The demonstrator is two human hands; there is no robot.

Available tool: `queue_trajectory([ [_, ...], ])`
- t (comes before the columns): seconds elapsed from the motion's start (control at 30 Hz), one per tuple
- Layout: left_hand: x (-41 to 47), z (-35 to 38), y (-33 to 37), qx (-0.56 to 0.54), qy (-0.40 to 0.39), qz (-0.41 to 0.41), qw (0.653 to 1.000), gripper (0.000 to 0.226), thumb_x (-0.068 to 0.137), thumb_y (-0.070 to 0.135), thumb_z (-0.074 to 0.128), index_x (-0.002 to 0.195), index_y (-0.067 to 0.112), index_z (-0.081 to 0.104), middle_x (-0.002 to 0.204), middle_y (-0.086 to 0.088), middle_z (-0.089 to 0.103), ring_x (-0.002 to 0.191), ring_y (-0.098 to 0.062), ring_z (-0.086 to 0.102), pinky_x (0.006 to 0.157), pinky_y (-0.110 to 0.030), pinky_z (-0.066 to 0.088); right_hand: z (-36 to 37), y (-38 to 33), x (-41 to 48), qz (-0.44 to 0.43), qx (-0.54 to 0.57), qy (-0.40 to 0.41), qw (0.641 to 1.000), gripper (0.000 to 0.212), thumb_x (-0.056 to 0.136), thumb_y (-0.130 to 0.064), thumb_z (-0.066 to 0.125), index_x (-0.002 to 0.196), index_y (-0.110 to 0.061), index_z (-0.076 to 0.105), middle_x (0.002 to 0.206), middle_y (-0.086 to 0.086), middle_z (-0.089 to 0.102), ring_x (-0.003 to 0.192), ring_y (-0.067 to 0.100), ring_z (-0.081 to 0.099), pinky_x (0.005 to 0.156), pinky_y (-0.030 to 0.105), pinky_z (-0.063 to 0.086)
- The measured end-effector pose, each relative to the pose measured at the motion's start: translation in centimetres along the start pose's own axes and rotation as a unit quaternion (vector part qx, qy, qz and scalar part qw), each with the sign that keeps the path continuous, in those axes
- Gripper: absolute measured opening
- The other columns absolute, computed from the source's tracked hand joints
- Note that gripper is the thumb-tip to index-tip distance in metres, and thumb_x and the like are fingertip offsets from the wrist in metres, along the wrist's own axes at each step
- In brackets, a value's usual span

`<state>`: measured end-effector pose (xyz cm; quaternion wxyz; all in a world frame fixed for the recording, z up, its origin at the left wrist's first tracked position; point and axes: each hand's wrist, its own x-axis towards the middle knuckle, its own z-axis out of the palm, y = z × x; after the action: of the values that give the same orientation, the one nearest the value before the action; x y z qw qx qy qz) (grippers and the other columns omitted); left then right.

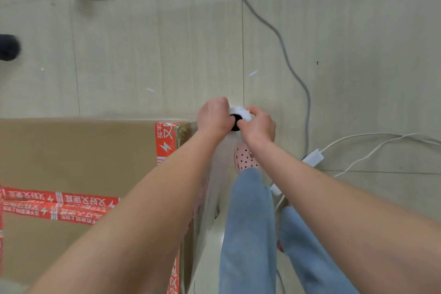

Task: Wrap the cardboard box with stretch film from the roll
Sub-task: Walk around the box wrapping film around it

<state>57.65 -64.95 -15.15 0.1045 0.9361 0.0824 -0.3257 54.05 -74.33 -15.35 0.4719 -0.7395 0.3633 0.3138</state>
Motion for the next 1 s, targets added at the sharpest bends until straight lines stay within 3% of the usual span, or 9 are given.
queue_trajectory([
  [0.13, 1.2, -0.7, -0.8, -0.110, -0.009, -0.104, 0.988, 0.015, 0.080, 0.020, 0.056, 0.081, 0.005, 0.055, 0.083, -0.016, 0.061, 0.082, -0.033, 0.059, 0.059, -0.030, 0.034, 0.5, -2.7, 1.5, -0.035, -0.024, 0.019, 0.999, 0.038, 0.082, -0.010, 0.054, 0.117, -0.024, 0.059, 0.112, -0.002, 0.064, 0.098, 0.022, 0.061, 0.077, 0.028, 0.045],
  [0.2, 1.7, -1.4, -1.3, -0.114, -0.006, -0.125, 0.986, 0.020, 0.082, 0.020, 0.057, 0.088, 0.002, 0.060, 0.092, -0.018, 0.065, 0.089, -0.036, 0.061, 0.061, -0.030, 0.036, 1.0, -3.9, 2.0, -0.029, -0.045, 0.006, 0.999, 0.035, 0.081, -0.011, 0.056, 0.114, -0.024, 0.056, 0.110, 0.000, 0.063, 0.094, 0.023, 0.061, 0.071, 0.027, 0.042],
  [0.33, 2.5, -2.9, -1.2, -0.015, 0.011, 0.002, 1.000, 0.020, 0.085, 0.012, 0.053, 0.104, 0.005, 0.054, 0.103, -0.013, 0.059, 0.092, -0.032, 0.057, 0.064, -0.032, 0.036, 1.6, -4.7, 2.5, -0.018, -0.069, -0.005, 0.997, 0.028, 0.080, -0.013, 0.057, 0.105, -0.025, 0.056, 0.104, 0.000, 0.063, 0.087, 0.023, 0.061, 0.066, 0.026, 0.040],
  [0.43, 3.6, -3.6, -0.5, 0.068, -0.013, 0.111, 0.991, 0.021, 0.083, 0.010, 0.055, 0.104, 0.006, 0.053, 0.103, -0.012, 0.055, 0.089, -0.031, 0.056, 0.061, -0.033, 0.034, 1.6, -4.9, 2.8, -0.023, -0.081, 0.002, 0.996, 0.025, 0.078, -0.013, 0.054, 0.100, -0.025, 0.058, 0.101, 0.001, 0.065, 0.086, 0.023, 0.061, 0.066, 0.028, 0.043],
  [0.5, 4.4, -4.0, -0.4, 0.079, -0.020, 0.124, 0.989, 0.020, 0.081, 0.010, 0.058, 0.099, 0.006, 0.054, 0.101, -0.011, 0.056, 0.086, -0.030, 0.056, 0.059, -0.032, 0.032, 1.4, -5.3, 3.1, -0.032, -0.097, 0.003, 0.995, 0.025, 0.079, -0.013, 0.053, 0.100, -0.025, 0.059, 0.100, 0.001, 0.065, 0.086, 0.024, 0.061, 0.067, 0.029, 0.046],
  [0.63, 5.8, -4.6, -1.5, -0.015, -0.005, 0.046, 0.999, 0.013, 0.082, 0.012, 0.054, 0.093, 0.006, 0.056, 0.097, -0.010, 0.059, 0.087, -0.031, 0.057, 0.065, -0.035, 0.041, 1.6, -7.4, 3.8, -0.072, -0.149, 0.012, 0.986, 0.032, 0.085, -0.012, 0.049, 0.110, -0.027, 0.063, 0.108, -0.002, 0.066, 0.092, 0.022, 0.060, 0.072, 0.027, 0.044],
  [0.73, 6.7, -5.6, -2.6, -0.083, 0.012, -0.034, 0.996, 0.011, 0.080, 0.013, 0.055, 0.089, 0.008, 0.055, 0.091, -0.009, 0.061, 0.083, -0.029, 0.056, 0.063, -0.034, 0.040, 2.6, -9.5, 4.7, -0.081, -0.114, 0.023, 0.990, 0.026, 0.085, -0.014, 0.052, 0.106, -0.024, 0.064, 0.106, -0.003, 0.066, 0.095, 0.021, 0.062, 0.075, 0.029, 0.048],
  [0.9, 7.4, -6.7, -5.5, -0.202, 0.008, -0.179, 0.963, 0.011, 0.076, 0.017, 0.059, 0.081, 0.012, 0.051, 0.088, -0.007, 0.063, 0.078, -0.026, 0.059, 0.063, -0.031, 0.042, 4.7, -11.5, 4.9, -0.029, -0.111, -0.034, 0.993, 0.032, 0.080, -0.020, 0.060, 0.112, -0.024, 0.057, 0.105, 0.001, 0.061, 0.090, 0.023, 0.059, 0.068, 0.026, 0.040],
  [1.0, 7.7, -7.0, -6.2, -0.225, -0.020, -0.192, 0.955, 0.013, 0.075, 0.018, 0.060, 0.082, 0.012, 0.050, 0.092, -0.009, 0.067, 0.080, -0.029, 0.065, 0.065, -0.031, 0.047, 5.3, -12.1, 5.0, -0.039, -0.109, -0.035, 0.993, 0.028, 0.081, -0.017, 0.056, 0.108, -0.025, 0.060, 0.105, 0.004, 0.063, 0.089, 0.025, 0.059, 0.067, 0.026, 0.040],
])
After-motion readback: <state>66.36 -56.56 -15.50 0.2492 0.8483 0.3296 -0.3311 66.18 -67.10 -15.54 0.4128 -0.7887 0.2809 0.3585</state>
